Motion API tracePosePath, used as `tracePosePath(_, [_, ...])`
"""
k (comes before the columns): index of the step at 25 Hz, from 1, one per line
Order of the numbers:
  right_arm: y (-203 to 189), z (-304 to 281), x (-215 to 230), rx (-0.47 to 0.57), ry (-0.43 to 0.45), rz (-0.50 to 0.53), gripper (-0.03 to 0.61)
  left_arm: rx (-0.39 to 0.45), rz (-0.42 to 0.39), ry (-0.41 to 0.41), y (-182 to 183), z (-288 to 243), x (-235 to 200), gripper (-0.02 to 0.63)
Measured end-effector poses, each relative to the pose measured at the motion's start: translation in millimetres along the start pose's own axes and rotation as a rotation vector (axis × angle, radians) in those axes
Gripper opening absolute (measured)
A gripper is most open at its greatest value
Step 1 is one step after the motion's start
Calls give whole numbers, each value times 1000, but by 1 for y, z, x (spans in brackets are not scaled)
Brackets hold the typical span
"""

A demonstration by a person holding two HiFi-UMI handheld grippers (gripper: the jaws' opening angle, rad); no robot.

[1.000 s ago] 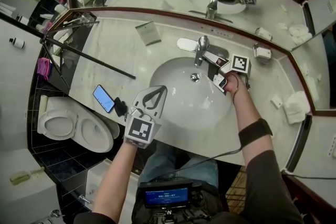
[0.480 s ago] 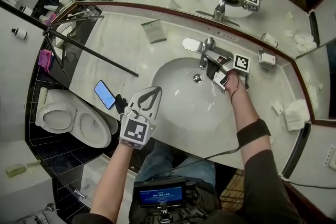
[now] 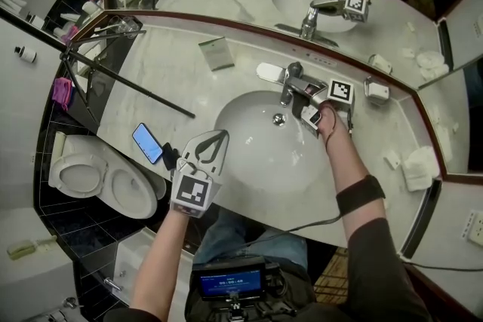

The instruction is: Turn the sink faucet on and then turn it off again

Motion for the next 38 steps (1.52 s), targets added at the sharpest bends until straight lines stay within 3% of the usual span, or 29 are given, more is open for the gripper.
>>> tracePosePath(10, [4,-3,-14,41,-51,-66,98,9,0,-2,3,-1,-4,0])
tracePosePath(19, [10,-8,-30,98,-154,-177,114,12,15,20,4,2,-11,0])
tracePosePath(35, [7,-8,-32,132,-214,-168,132,26,0,21,18,3,-9,0])
tracePosePath(38, [8,-3,-29,150,-265,-127,133,33,-7,26,20,8,-12,0])
Point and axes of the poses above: the fingertips, and each gripper's own axes: z backward along the fingers, x to its right, y out of its top, the point moved 8 cm from there along z, backward along the fingers, and after that the axes turned 15 degrees about -z, right-handed, at the moved point
